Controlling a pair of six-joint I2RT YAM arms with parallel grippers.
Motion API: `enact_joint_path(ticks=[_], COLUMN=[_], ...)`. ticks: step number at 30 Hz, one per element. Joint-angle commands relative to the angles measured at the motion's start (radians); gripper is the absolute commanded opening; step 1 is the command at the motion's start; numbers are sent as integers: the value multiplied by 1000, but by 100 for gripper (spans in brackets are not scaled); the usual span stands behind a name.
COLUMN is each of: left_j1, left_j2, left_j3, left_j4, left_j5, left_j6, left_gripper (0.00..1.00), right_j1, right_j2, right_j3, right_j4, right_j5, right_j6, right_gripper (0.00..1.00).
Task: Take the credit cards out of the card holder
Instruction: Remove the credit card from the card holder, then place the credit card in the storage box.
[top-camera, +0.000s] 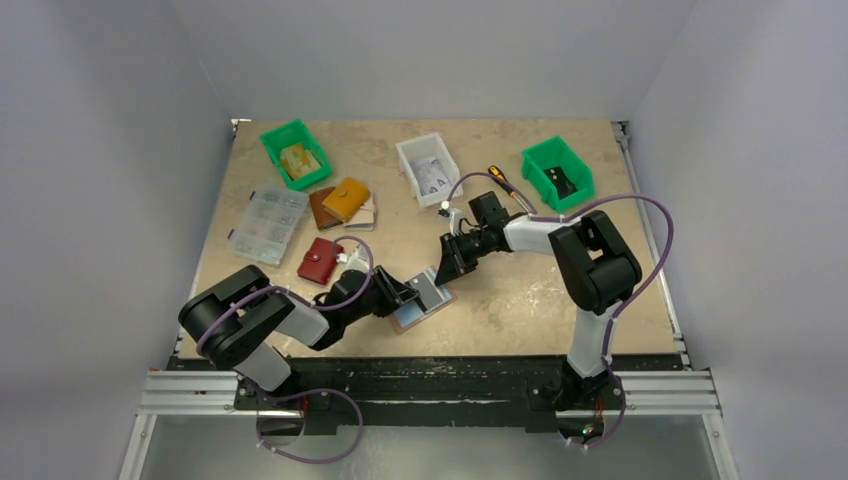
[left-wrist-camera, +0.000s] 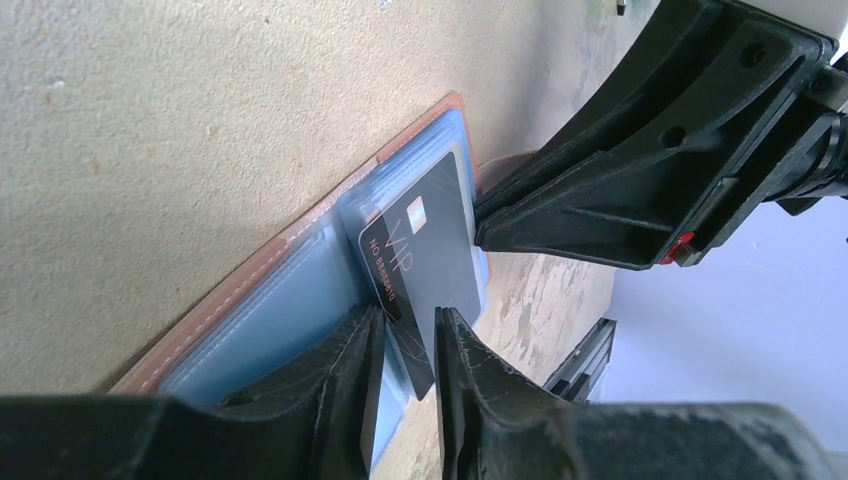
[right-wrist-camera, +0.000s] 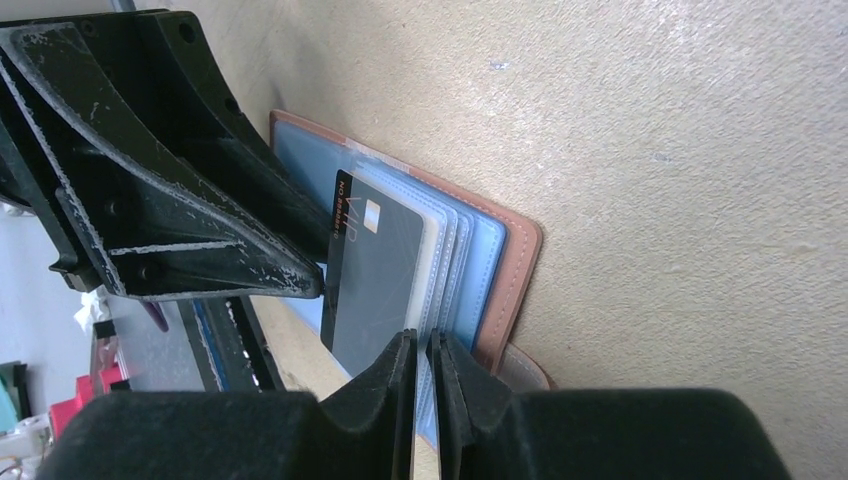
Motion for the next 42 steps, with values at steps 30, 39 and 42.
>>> enact_joint_path(ticks=[30, 39, 42], left_j1=[-2, -4, 0], left_j2=[-414, -743, -775], left_j3=[-72, -13, 20], left_j4=[-460, -739, -780], left_j5=[-53, -120, -139], left_j6=[141, 285, 331], left_gripper=[0, 0, 0], right_j1=[39, 39, 39], right_j2=[4, -109, -159], right_j3=[55, 104, 106], right_j4=[-84, -205, -233], right_j5=[152, 0, -36], right_j6=[-90, -314, -373], right_gripper=[18, 39, 45])
